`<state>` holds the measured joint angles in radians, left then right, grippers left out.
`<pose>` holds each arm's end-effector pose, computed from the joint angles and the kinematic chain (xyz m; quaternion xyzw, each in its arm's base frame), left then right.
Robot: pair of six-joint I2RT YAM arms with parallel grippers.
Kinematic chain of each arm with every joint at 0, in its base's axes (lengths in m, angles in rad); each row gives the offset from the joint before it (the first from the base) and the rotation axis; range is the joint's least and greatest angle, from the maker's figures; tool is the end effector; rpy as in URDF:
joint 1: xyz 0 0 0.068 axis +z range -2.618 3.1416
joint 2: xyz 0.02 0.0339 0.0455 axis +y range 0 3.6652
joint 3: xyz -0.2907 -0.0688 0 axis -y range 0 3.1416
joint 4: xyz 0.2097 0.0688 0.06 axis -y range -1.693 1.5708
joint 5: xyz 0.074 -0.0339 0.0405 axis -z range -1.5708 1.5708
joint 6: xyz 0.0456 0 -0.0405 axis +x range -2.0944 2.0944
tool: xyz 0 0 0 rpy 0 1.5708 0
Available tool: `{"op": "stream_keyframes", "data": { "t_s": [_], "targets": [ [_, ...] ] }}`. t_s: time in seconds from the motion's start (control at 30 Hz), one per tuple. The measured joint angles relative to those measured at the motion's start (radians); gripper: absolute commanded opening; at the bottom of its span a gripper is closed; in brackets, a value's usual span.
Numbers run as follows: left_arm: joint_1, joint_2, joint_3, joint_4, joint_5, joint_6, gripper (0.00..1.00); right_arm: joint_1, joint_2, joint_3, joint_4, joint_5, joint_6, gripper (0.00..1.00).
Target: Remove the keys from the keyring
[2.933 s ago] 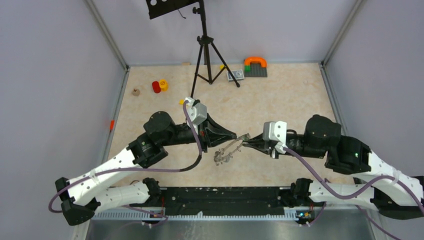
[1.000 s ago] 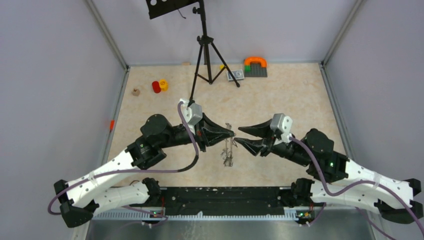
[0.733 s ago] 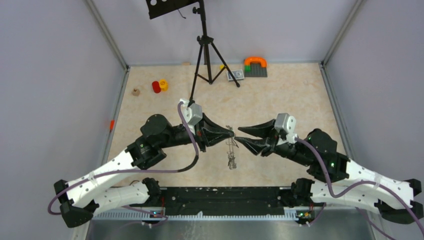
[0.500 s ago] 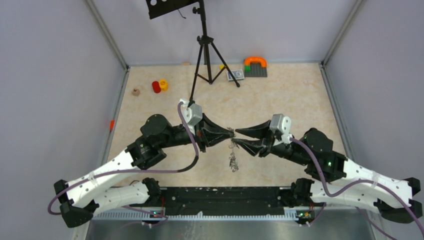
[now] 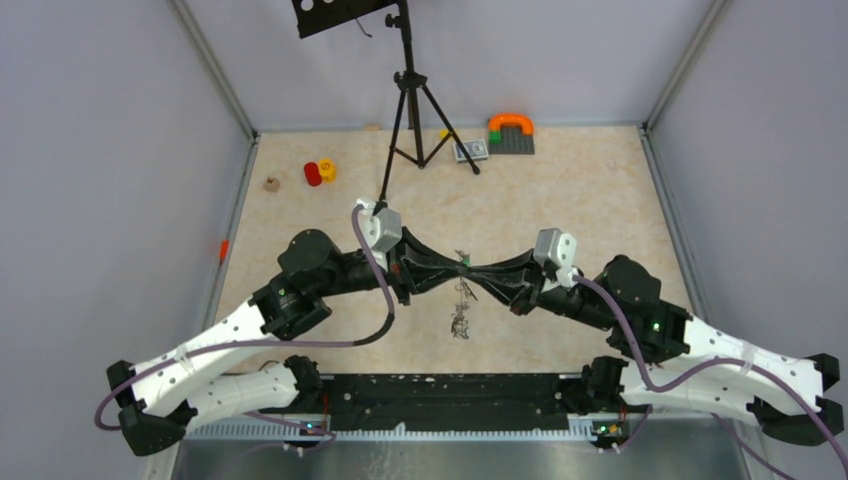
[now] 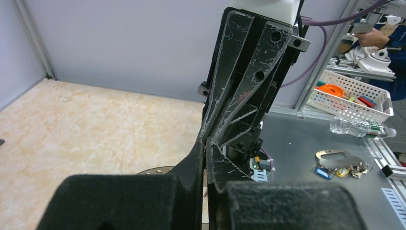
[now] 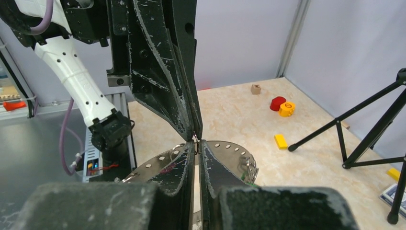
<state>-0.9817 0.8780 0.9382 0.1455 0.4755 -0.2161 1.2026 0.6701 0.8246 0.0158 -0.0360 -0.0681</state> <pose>0.0672 -0.1381 0.4331 0.3985 0.5004 -0.5478 0.5391 0.0373 0.1013 0.4059 -0.3934 0.5104 0.4206 0.6386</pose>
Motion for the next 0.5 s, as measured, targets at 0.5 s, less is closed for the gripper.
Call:
{"op": "stream_keyframes", "data": {
  "t_s": [0.5],
  "targets": [
    [0.000,-0.005,-0.005,0.012,0.006,-0.002,0.39,0.000,0.031,0.053,-0.079,0.001,-0.018,0.00]
  ]
}}
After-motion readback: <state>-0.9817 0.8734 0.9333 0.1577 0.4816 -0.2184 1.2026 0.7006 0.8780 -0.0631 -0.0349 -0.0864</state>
